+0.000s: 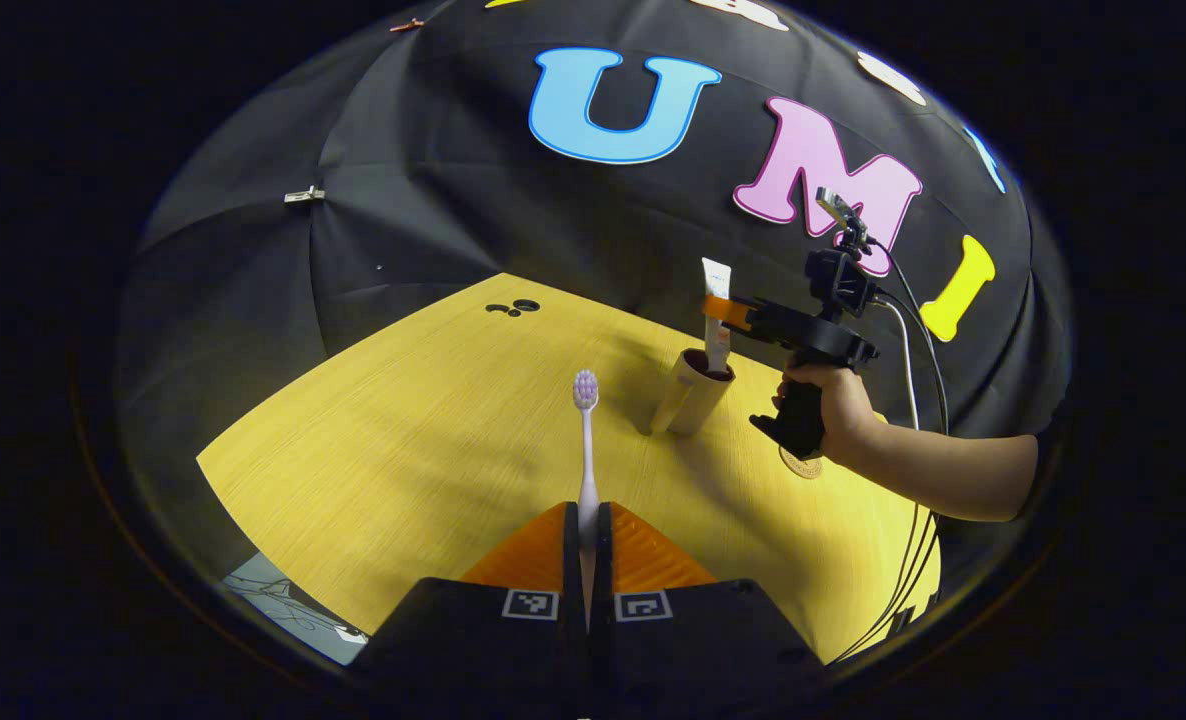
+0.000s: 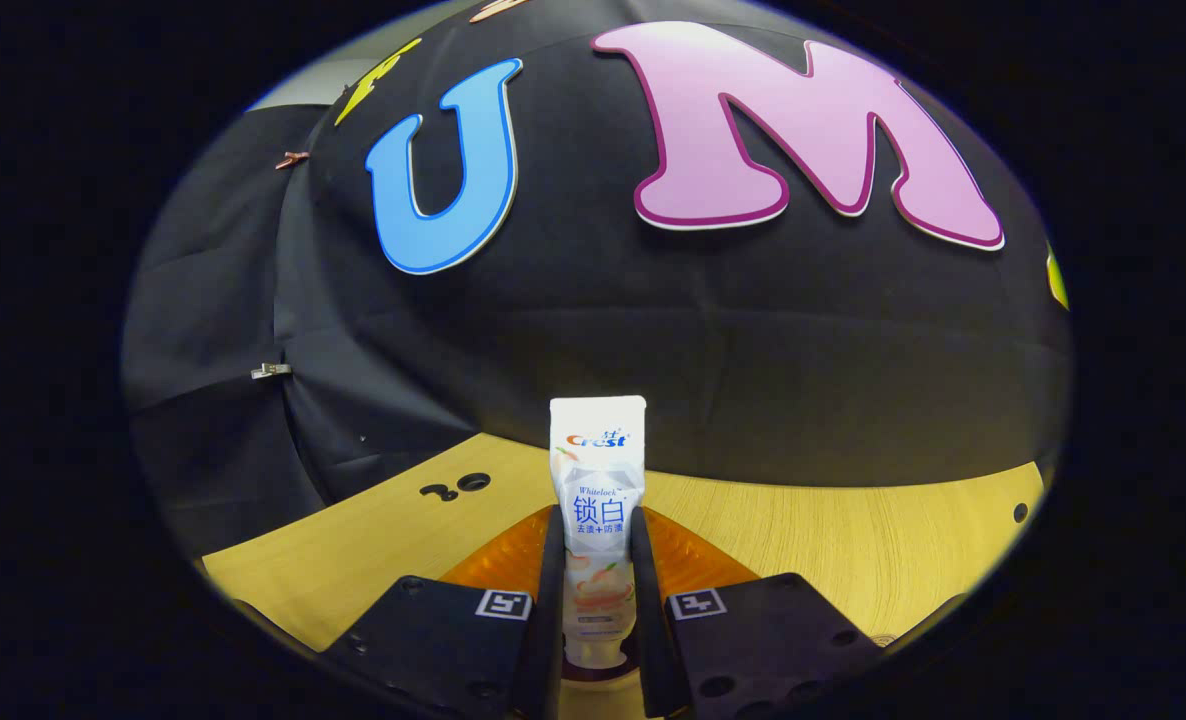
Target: Put the toothbrush and toothpaste on the desktop into the cup, then pick up the cup and place it on the coaster on the desktop.
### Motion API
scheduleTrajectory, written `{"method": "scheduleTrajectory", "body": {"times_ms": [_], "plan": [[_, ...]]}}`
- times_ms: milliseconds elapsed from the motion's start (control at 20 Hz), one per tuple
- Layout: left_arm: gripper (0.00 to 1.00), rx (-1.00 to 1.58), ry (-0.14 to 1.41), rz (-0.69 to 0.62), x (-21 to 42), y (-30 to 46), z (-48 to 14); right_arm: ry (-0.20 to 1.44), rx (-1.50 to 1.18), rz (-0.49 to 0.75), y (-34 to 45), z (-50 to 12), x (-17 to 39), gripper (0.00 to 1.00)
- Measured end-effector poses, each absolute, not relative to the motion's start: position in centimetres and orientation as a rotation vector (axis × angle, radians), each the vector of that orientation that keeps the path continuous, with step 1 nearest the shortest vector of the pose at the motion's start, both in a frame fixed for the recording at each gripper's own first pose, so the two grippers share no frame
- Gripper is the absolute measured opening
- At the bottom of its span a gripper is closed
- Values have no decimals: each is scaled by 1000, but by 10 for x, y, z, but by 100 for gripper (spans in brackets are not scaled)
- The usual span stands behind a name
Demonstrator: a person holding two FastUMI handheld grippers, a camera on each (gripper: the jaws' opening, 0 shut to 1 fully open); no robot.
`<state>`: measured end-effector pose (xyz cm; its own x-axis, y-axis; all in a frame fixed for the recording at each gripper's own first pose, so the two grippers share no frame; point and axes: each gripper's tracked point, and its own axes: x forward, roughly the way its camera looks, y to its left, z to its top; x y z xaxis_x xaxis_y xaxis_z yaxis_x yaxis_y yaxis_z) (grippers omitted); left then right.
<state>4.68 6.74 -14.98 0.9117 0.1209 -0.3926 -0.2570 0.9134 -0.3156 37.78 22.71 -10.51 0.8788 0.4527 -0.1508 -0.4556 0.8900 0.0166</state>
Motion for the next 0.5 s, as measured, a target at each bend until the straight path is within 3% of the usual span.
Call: {"method": "scheduleTrajectory", "body": {"times_ms": [150,400,500], "plan": [[6,-366,380,194,47,62,-151,155,-9,480,224,-109,371,34],[6,-345,353,153,64,46,-134,160,9,504,212,-101,350,99],[6,-336,315,117,84,37,-116,159,7,489,193,-97,336,98]]}}
